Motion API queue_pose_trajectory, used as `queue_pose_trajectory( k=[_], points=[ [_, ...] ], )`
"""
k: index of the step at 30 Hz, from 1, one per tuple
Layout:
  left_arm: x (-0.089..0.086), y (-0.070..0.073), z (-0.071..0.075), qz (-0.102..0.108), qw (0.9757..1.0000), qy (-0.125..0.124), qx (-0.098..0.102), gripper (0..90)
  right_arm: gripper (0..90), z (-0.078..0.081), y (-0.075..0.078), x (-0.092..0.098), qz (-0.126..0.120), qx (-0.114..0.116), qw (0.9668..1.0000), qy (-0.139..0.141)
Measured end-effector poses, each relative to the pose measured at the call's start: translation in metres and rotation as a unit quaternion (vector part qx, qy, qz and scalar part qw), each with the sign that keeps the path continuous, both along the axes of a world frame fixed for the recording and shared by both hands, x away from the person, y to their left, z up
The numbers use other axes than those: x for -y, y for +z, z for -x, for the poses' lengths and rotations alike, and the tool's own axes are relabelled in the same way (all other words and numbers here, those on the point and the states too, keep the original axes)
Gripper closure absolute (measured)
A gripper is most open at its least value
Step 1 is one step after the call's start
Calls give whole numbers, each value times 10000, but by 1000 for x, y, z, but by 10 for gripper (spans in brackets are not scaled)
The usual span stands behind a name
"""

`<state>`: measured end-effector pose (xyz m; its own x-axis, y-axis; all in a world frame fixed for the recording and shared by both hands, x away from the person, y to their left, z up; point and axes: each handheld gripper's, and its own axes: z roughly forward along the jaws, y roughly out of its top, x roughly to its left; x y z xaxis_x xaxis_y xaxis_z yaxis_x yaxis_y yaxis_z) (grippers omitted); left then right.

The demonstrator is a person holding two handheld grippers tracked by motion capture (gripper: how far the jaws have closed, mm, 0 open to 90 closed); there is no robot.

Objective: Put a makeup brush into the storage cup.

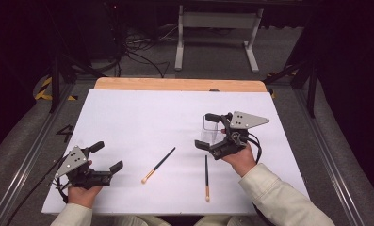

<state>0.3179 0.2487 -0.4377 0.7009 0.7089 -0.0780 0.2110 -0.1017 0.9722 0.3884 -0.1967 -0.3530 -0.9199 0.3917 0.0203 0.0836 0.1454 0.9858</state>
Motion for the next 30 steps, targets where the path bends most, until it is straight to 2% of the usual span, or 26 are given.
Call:
queue_pose_trajectory(
  k=[5, 9, 11, 15, 19, 22, 24, 27, 29, 30],
  points=[
    [-1, -1, 0, 17, 10000, 1, -39, 3, 0, -3, 3, -7, -95, -5, 9999, 48],
    [-2, 0, 0, 31, 10000, 17, -34, 3, 0, -7, 4, -17, -5, -11, 9999, 136],
    [-2, -1, 0, 44, 10000, 20, -41, 3, 0, -12, 5, -27, 301, -115, 9990, 321],
    [-2, -1, 0, 84, 9999, 43, -37, 3, 0, -19, 8, -40, 818, -227, 9955, 429],
    [-3, -1, 0, 82, 10000, 31, -48, 3, 2, -23, 15, -52, 1341, -210, 9894, 526],
    [-4, -1, 0, 91, 9999, 40, -59, 3, 2, -24, 18, -61, 1733, -139, 9831, 578],
    [-4, 0, 0, 109, 9999, 47, -56, 3, 1, -25, 19, -66, 1990, -186, 9776, 666],
    [-5, -1, 0, 143, 9999, 60, -55, 3, 2, -28, 20, -76, 2428, -319, 9648, 960],
    [-5, -1, 0, 148, 9999, 58, -65, 3, 3, -29, 21, -80, 2617, -338, 9592, 1017],
    [-5, -1, 0, 148, 9999, 50, -75, 3, 3, -29, 21, -82, 2672, -349, 9576, 1024]
  ],
)
